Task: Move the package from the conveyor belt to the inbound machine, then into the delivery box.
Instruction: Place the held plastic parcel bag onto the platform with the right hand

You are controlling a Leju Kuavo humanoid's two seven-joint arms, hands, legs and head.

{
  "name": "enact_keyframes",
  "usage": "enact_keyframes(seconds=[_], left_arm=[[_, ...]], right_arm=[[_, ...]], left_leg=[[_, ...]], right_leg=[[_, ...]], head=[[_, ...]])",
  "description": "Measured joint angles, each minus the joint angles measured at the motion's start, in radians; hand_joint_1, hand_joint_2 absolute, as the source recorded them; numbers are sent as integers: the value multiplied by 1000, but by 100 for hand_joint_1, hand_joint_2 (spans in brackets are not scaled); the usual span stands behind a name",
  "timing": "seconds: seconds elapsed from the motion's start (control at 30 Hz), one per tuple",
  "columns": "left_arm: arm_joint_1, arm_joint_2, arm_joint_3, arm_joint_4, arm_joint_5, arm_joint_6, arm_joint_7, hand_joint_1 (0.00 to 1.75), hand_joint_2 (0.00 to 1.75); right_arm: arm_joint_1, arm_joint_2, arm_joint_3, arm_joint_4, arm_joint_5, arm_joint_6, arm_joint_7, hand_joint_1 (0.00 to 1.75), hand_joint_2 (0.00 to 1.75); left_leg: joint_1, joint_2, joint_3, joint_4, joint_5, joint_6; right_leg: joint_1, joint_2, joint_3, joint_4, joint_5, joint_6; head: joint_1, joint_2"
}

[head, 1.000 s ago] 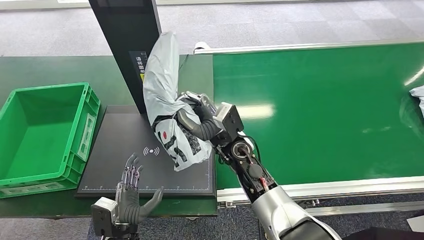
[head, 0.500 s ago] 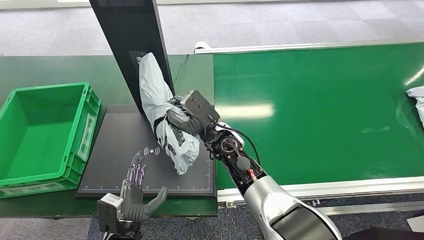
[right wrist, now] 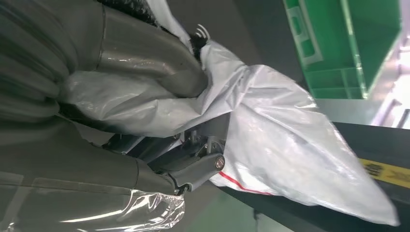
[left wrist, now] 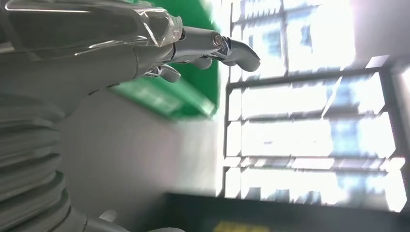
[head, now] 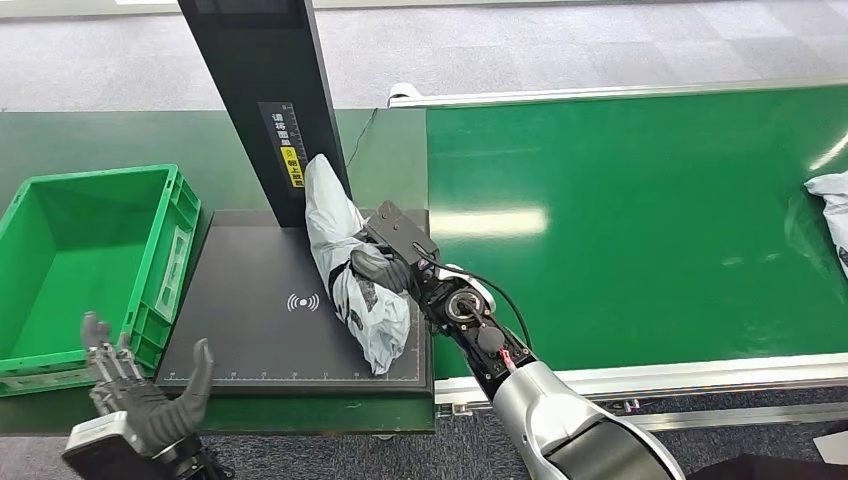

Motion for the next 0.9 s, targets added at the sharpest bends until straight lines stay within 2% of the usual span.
enact_keyframes(seconds=[0.1,0.27,0.37,0.53,0.7,0.8,0.9], left_arm=[[6,1,-1,-49,10,71,-2,0,175],[10,5,-7,-74,2,104,-2,0,175],[23,11,-15,-132,-28,136,-2,0,175],[40,11,-13,-193,-65,137,-2,0,175],[64,8,-6,-260,-97,138,-2,0,175],[74,8,-3,-276,-98,138,-2,0,175],[80,8,-2,-280,-98,139,-2,0,175]], right_arm=[[5,0,-1,6,13,11,9,0,175],[6,0,-2,10,19,24,-8,0,175],[6,-4,-11,14,11,40,-100,0,175],[5,-18,-37,12,-17,35,-217,0,175],[5,-36,-86,-21,-73,49,-395,0,175],[34,-44,-134,-120,-141,67,-472,0,175],[82,-48,-189,-251,-188,68,-485,0,175]], left_leg=[[0,0,0,0,0,0],[0,0,0,0,0,0],[0,0,1,0,0,0],[0,0,0,0,0,0],[0,0,0,0,0,0],[0,0,0,0,0,0],[0,0,0,0,0,0]], right_leg=[[0,0,0,0,0,0],[0,0,0,0,0,0],[0,0,0,0,0,0],[0,0,0,0,0,0],[0,0,0,0,0,0],[0,0,0,0,0,0],[0,0,0,0,0,0]], head=[[0,0],[0,0],[0,0],[0,0],[0,0],[0,0],[0,0]])
